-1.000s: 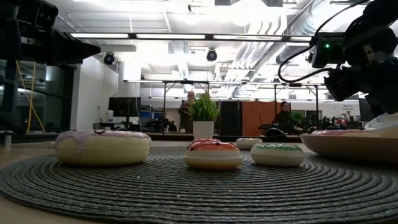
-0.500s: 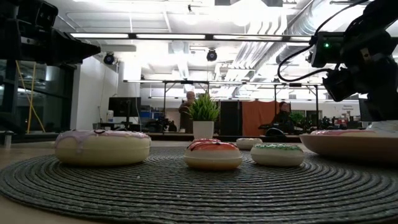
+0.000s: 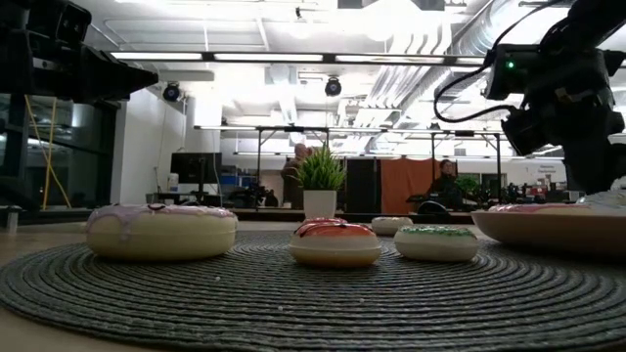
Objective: Pick & Place donuts
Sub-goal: Put the big purple donut on the pink plate
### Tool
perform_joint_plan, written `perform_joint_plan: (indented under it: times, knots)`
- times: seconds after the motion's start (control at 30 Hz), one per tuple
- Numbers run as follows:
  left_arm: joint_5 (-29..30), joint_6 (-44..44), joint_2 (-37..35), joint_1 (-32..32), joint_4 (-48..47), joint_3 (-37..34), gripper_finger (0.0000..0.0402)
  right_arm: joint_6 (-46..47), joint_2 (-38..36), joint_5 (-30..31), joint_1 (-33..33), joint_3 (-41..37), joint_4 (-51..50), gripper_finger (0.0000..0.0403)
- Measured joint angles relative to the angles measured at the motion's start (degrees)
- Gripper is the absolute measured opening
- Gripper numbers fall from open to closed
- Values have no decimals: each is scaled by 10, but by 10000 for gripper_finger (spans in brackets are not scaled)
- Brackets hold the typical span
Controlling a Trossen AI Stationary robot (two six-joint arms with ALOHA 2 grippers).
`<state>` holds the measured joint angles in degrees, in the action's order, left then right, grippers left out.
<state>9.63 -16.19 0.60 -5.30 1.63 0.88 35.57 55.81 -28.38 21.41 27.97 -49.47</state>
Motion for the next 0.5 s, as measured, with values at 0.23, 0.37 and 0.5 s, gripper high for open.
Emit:
perform_joint_plan:
  times: [0.23,0.37,0.5]
  knots:
    - [0,0,0,0,0,0,0,-35,0,42,0,41,0,177]
    - [0,0,0,0,0,0,0,-72,4,73,0,77,0,178]
    - [0,0,0,0,0,0,0,-126,27,105,-5,129,0,177]
